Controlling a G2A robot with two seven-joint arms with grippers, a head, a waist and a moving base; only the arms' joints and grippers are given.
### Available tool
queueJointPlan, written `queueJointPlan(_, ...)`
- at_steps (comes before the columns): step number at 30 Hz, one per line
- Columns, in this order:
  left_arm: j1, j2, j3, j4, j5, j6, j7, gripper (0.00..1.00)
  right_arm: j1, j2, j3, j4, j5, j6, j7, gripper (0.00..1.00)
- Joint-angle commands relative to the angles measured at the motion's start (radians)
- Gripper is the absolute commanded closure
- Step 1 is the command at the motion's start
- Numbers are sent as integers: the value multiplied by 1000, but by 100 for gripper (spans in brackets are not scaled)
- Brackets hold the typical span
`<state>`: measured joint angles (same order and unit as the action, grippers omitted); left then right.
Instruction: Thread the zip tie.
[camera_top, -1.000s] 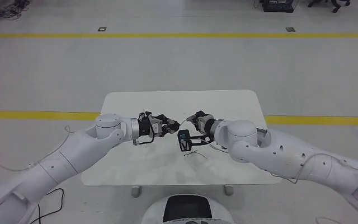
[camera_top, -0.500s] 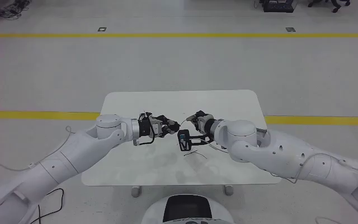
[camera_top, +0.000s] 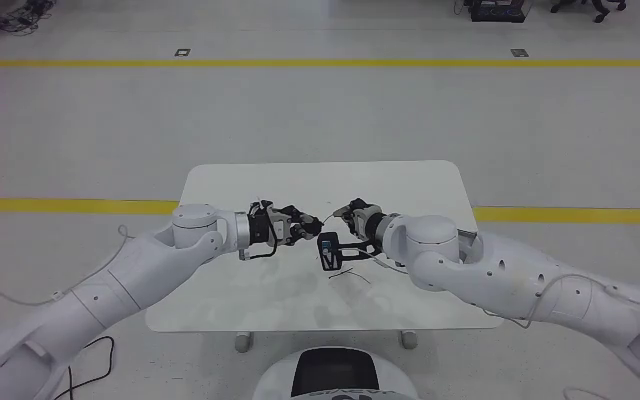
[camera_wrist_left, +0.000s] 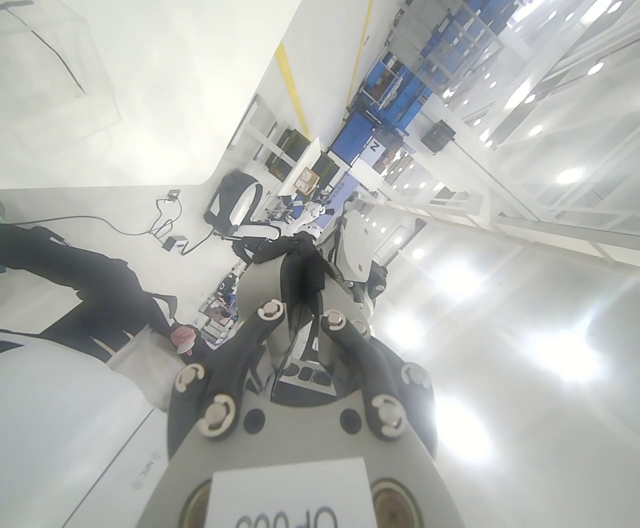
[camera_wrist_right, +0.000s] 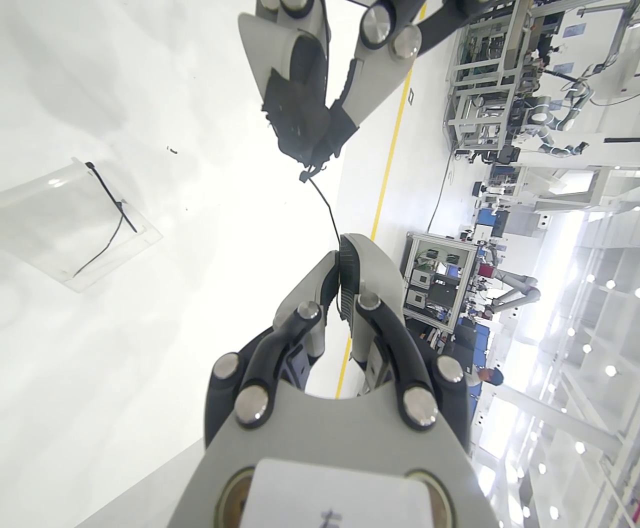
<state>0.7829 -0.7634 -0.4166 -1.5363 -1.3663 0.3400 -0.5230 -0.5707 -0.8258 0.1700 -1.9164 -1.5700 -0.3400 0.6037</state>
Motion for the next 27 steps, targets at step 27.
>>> queueJointPlan(27,-1,-3,1,5,1,0,0,100,3,3,0,-5,0,0,11,100)
